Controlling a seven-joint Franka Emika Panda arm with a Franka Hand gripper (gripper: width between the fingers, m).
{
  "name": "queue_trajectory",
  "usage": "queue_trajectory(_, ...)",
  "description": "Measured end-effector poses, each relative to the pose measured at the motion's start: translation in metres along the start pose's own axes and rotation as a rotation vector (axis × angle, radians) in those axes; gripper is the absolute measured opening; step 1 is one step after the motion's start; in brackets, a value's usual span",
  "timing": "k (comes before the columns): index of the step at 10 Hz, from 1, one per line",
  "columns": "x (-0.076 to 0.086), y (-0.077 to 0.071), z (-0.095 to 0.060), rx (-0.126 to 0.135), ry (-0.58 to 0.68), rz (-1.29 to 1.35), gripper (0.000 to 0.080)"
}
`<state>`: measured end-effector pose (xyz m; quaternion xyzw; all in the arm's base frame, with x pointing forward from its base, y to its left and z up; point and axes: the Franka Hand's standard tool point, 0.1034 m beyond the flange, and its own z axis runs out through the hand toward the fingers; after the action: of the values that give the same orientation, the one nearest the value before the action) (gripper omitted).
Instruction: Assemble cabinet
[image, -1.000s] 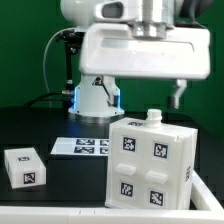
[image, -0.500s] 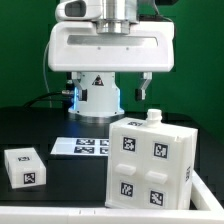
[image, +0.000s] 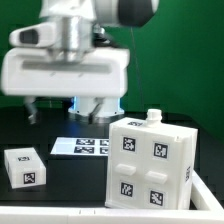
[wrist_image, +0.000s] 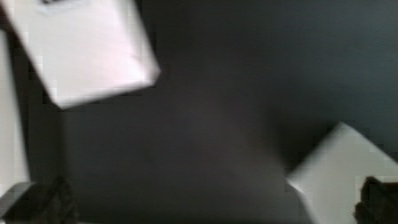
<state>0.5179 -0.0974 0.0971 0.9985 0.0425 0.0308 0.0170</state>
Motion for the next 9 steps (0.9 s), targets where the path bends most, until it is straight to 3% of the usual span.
queue_trajectory(5, -0.002, 0.001, 0.004, 0.000, -0.002, 0.008, 0.0796)
queue_trajectory(7, -0.017, 0.032, 0.022, -0.006, -0.031, -0.039, 0.0796)
queue_trajectory(8, -0.023, 0.040, 0.030, -0.010, -0.045, -0.076, 0.0796)
queue_trajectory(9, -0.025, 0.043, 0.034, -0.034, -0.021, -0.144, 0.0796)
